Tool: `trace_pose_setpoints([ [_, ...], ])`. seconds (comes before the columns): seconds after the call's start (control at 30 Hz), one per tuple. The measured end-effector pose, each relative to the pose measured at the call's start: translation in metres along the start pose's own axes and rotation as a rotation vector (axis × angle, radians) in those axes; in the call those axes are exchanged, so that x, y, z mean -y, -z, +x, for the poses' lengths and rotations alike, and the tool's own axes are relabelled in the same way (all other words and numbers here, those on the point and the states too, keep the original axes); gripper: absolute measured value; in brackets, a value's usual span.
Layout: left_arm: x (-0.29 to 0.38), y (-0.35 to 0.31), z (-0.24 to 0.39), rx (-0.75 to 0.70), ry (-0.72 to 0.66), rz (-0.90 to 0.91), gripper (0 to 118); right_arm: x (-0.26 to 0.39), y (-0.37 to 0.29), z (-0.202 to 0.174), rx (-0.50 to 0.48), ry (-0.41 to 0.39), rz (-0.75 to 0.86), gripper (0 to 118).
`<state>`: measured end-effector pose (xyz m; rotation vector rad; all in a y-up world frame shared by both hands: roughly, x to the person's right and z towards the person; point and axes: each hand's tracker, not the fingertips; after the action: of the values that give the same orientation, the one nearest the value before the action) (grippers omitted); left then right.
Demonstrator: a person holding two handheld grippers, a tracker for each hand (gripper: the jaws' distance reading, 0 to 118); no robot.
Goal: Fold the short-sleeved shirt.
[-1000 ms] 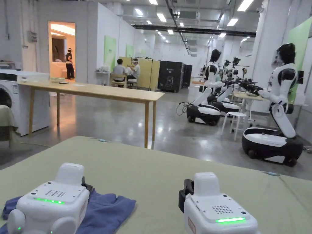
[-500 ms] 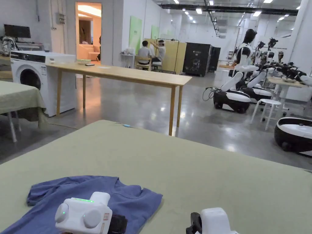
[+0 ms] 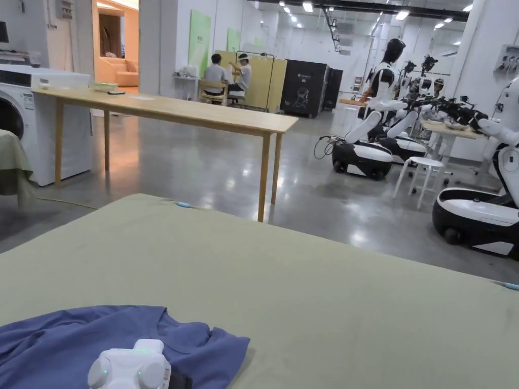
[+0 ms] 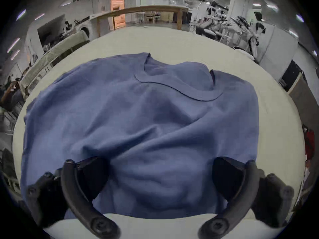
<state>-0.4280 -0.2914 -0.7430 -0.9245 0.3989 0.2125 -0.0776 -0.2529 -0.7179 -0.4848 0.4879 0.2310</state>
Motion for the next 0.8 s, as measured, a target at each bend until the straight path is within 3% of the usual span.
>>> trace_pose_setpoints([
  [0.03,-0.017,0.041,-0.013,0.075,-0.019,-0.201,103,0.001,0.000,0.001,0.000,0.011,-0.003,1],
  [0.1,-0.045,0.063,-0.029,0.083,-0.005,-0.136,64,0.001,-0.002,0.003,0.001,0.025,-0.002,1],
  [0.17,-0.070,0.073,-0.038,0.096,0.011,-0.131,12,0.000,-0.008,0.005,0.002,0.035,0.002,1],
  [0.2,-0.025,0.042,-0.020,0.045,0.052,-0.011,11,0.000,-0.010,0.007,0.002,0.043,0.005,1],
  [0.37,-0.035,0.024,-0.019,0.156,-0.004,0.054,10,0.002,-0.026,0.019,0.014,0.070,0.017,1],
  [0.5,-0.040,-0.021,0.029,0.266,0.074,0.135,9,0.002,-0.046,0.039,0.051,0.096,0.040,1],
  [0.8,-0.029,-0.107,0.226,0.636,0.245,0.251,9,0.014,-0.110,0.108,0.199,0.175,0.099,1],
])
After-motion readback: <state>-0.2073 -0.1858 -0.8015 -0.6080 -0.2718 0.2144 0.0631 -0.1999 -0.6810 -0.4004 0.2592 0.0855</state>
